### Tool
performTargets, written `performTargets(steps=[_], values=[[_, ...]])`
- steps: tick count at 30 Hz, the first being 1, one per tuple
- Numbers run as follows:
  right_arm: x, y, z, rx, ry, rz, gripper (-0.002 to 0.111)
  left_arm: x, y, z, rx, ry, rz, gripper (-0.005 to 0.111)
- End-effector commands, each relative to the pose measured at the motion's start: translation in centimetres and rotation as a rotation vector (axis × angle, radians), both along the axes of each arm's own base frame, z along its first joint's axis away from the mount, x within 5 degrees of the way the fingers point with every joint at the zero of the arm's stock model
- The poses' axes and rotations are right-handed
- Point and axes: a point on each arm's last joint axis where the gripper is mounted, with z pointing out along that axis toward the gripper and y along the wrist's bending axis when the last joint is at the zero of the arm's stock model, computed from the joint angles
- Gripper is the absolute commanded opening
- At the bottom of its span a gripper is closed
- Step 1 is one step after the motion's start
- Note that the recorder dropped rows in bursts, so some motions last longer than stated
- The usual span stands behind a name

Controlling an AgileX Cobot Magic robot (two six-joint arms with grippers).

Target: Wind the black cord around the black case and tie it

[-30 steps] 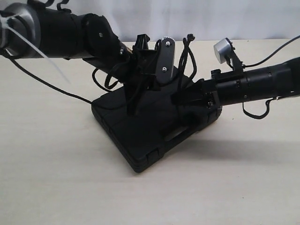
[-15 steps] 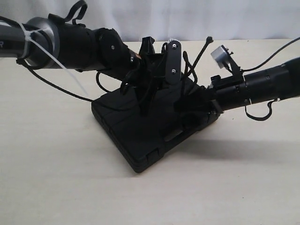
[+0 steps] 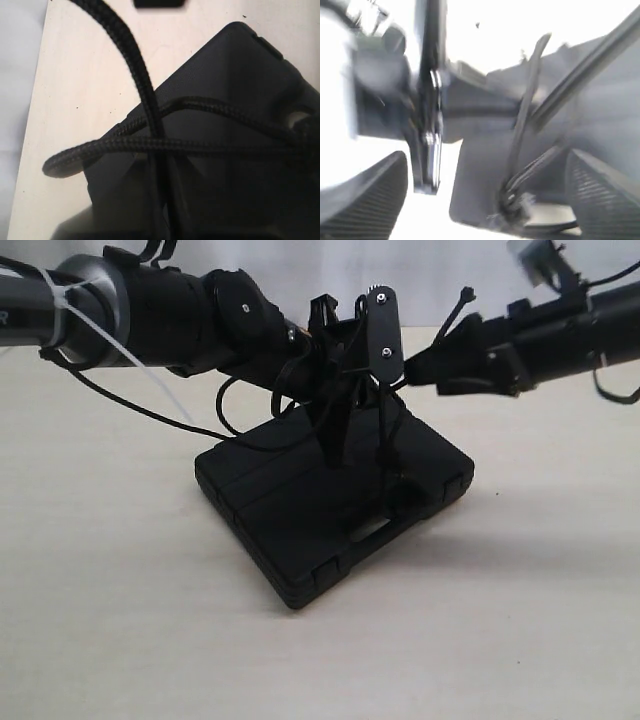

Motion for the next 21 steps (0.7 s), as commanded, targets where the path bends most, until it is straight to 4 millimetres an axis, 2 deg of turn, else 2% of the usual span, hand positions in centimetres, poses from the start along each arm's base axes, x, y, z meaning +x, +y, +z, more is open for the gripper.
performTargets(steps=[1, 3, 5, 8, 9, 10, 11, 12, 13, 14, 16, 18, 19, 21], values=[[0.3, -2.4, 2.7, -0.037, -0.083, -0.224, 0.064, 0.1, -0.1, 0.4, -0.015, -0.012, 0.011, 0.0], [0.6, -2.1, 2.4, -0.039, -0.069, -0.244, 0.06, 0.1, -0.1, 0.4, -0.015, -0.012, 0.011, 0.0], [0.8, -0.9, 1.7, -0.039, -0.048, -0.207, 0.06, 0.1, -0.1, 0.4, -0.015, -0.012, 0.011, 0.0], [1.0, 1.6, 0.2, -0.054, -0.037, -0.125, 0.06, 0.1, -0.1, 0.4, -0.015, -0.009, 0.009, 0.0], [1.1, 2.9, -0.4, -0.065, -0.035, -0.093, 0.055, 0.1, -0.1, 0.3, -0.014, -0.004, 0.005, 0.0], [1.1, 3.3, -0.5, -0.065, -0.032, -0.087, 0.05, 0.0, -0.1, 0.3, -0.014, -0.002, 0.004, 0.0], [1.1, 3.4, -0.6, -0.064, -0.027, -0.082, 0.03, 0.0, -0.1, 0.3, -0.013, 0.0, 0.003, 0.0], [1.0, 3.3, -0.5, -0.065, -0.029, -0.082, 0.02, 0.0, -0.1, 0.3, -0.013, 0.0, 0.003, 0.0], [0.9, 2.8, -0.2, -0.083, -0.04, -0.083, 0.005, 0.1, -0.1, 0.3, -0.014, -0.005, 0.006, 0.0], [0.8, 2.5, 0.0, -0.087, -0.042, -0.094, 0.004, 0.1, -0.1, 0.3, -0.014, -0.007, 0.007, 0.001], [0.8, 1.9, 0.5, -0.083, -0.042, -0.119, 0.004, 0.1, -0.1, 0.4, -0.015, -0.012, 0.011, 0.011], [0.9, 1.3, 0.5, -0.086, -0.047, -0.146, 0.004, 0.0, -0.1, 0.7, -0.021, -0.013, 0.011, 0.035], [1.0, 1.2, 0.6, -0.084, -0.047, -0.15, 0.004, -0.1, 0.0, 1.3, -0.026, -0.024, 0.01, 0.042], [1.2, 1.0, 0.7, -0.066, -0.05, -0.175, 0.004, -0.5, 0.5, 4.3, -0.061, -0.102, 0.023, 0.053]])
